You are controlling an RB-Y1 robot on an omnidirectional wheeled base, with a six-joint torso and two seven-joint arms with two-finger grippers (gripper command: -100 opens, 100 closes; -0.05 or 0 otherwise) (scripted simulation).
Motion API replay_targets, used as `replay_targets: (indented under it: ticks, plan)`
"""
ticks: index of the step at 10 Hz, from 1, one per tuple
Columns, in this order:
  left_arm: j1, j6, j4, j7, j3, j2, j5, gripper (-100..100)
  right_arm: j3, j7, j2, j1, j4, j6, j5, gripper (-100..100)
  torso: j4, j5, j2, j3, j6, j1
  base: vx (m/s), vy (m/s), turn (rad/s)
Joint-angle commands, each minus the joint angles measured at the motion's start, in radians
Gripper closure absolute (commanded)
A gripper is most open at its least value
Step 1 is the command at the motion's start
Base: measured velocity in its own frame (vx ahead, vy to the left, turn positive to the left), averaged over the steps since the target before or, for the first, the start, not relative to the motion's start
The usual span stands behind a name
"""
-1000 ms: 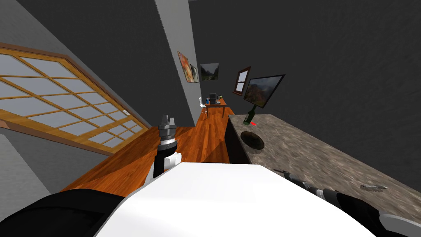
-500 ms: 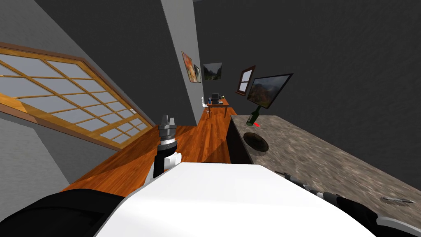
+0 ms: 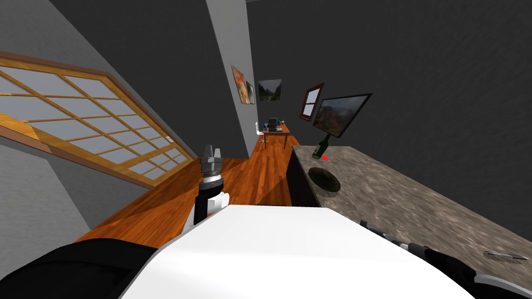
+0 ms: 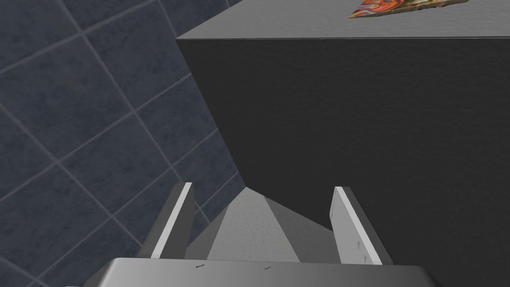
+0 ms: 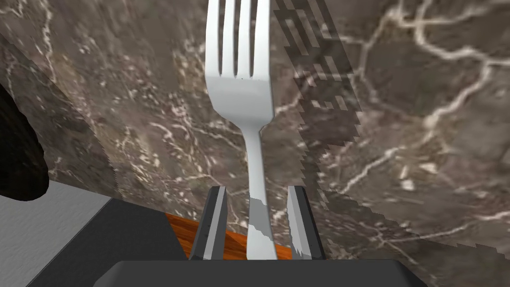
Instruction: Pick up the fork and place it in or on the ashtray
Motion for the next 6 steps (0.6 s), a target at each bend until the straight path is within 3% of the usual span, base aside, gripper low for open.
replay_targets:
  ticks: [1,2,3,4,6]
  plan:
    - [0.0,0.0,0.0,0.0,0.0,0.0,0.0,0,0.0,0.0,0.0,0.0,0.0,0.0,0.0,100,0.0,0.0,0.0,0.0,0.0,0.0,0.0,0.0,0.0]
    - [0.0,0.0,0.0,0.0,0.0,0.0,0.0,0,0.0,0.0,0.0,0.0,0.0,0.0,0.0,100,0.0,0.0,0.0,0.0,0.0,0.0,0.0,0.0,0.0]
    - [0.0,0.0,0.0,0.0,0.0,0.0,0.0,0,0.0,0.0,0.0,0.0,0.0,0.0,0.0,0,0.0,0.0,0.0,0.0,0.0,0.0,0.0,0.0,0.0]
    - [0.0,0.0,0.0,0.0,0.0,0.0,0.0,0,-0.038,-0.008,-0.008,0.03,-0.027,-0.008,-0.003,100,0.0,0.0,0.0,0.0,0.0,0.0,0.006,-0.017,-0.145]
    - [0.0,0.0,0.0,0.0,0.0,0.0,0.0,0,-0.072,-0.022,-0.017,0.057,-0.053,-0.015,0.001,100,0.0,0.0,0.001,0.0,0.001,-0.001,0.005,-0.028,-0.117]
